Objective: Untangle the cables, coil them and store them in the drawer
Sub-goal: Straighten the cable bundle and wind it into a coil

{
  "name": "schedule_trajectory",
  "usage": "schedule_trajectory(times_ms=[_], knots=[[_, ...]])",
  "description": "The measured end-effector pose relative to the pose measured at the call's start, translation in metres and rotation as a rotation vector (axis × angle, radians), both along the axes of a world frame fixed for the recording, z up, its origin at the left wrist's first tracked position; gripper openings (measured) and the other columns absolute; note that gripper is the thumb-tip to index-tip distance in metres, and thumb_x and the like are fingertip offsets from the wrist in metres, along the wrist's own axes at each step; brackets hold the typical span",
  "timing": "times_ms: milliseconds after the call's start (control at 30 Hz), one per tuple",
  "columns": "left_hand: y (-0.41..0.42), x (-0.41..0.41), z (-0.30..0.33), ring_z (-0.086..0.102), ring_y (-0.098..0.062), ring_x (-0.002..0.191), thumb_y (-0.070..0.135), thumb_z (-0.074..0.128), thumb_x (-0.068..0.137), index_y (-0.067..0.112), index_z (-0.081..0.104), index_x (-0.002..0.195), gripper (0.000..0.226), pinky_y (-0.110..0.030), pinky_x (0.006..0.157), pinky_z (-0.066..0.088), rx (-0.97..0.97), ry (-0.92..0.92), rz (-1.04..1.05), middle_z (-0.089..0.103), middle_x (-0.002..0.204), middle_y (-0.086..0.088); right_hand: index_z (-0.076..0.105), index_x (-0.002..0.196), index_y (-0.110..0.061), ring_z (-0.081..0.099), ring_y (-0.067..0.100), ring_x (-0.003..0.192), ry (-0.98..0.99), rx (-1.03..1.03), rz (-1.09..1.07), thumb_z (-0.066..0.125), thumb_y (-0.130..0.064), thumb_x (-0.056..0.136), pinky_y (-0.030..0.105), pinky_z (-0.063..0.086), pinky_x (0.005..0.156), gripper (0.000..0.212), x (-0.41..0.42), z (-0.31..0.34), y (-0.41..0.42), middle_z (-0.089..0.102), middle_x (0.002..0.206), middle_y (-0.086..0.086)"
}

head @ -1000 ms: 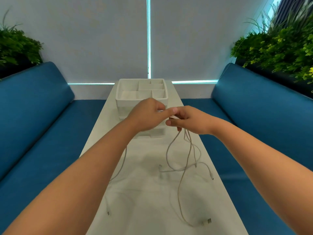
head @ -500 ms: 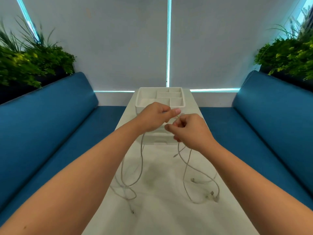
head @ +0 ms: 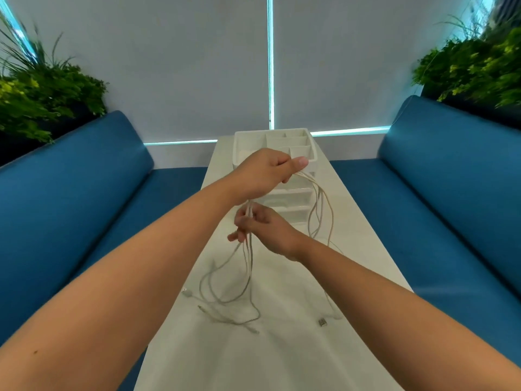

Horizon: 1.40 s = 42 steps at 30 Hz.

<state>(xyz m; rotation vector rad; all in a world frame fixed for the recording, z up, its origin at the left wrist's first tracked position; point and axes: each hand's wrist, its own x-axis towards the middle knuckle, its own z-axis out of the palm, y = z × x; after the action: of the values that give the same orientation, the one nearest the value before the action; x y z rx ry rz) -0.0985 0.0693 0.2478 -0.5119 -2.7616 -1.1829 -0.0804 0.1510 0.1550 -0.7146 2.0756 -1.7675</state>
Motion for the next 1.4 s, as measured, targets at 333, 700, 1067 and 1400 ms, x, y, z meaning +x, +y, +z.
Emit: schedule_trajectory(times_ms=[333,700,1067,1400], knots=[[-0.048,-0.009,0.037,0.029,-0.003,0.03,0.055,0.052,0.093,0.014,0.049,0.063,0.051,-0.012,0.033,0.025,-0.021,0.092,0.033,0.036,0.039,0.012,0.063,0.088,-0.016,0.063,0.009,0.068,-0.004,0.643,0.043,0.053,-0.027,0.096,0.023,0.045,0.074,0.017,0.002,-0.046,0.064,0.063,0.062,-0.008],[-0.058,-0.02,-0.009,0.024,-0.009,0.039,0.059,0.052,0.091,0.014,0.048,0.062,0.054,-0.024,0.045,0.025,0.104,0.044,0.133,0.03,0.053,0.001,0.062,0.086,-0.027,0.06,0.016,0.076,0.17,0.916,-0.162,0.053,-0.034,0.096,0.032,0.047,0.076,0.015,-0.009,-0.052,0.129,0.066,0.081,-0.004],[-0.08,-0.015,-0.05,0.026,-0.014,0.048,0.063,0.054,0.088,0.014,0.048,0.061,0.057,-0.027,0.048,0.027,0.149,-0.067,0.193,0.031,0.056,0.0,0.056,0.081,-0.007,0.049,0.02,0.067,0.233,0.845,-0.456,0.049,-0.033,0.099,0.032,0.036,0.06,0.032,-0.001,-0.118,0.155,0.055,0.071,0.001],[-0.103,-0.008,-0.083,0.029,-0.016,0.053,0.063,0.053,0.088,0.01,0.049,0.065,0.059,-0.03,0.053,0.029,0.167,-0.171,0.338,0.034,0.059,-0.004,0.055,0.083,-0.019,0.055,0.026,0.08,0.203,0.768,-0.526,0.041,-0.016,0.1,0.032,0.039,0.068,0.023,-0.007,-0.132,0.179,0.061,0.085,0.005]])
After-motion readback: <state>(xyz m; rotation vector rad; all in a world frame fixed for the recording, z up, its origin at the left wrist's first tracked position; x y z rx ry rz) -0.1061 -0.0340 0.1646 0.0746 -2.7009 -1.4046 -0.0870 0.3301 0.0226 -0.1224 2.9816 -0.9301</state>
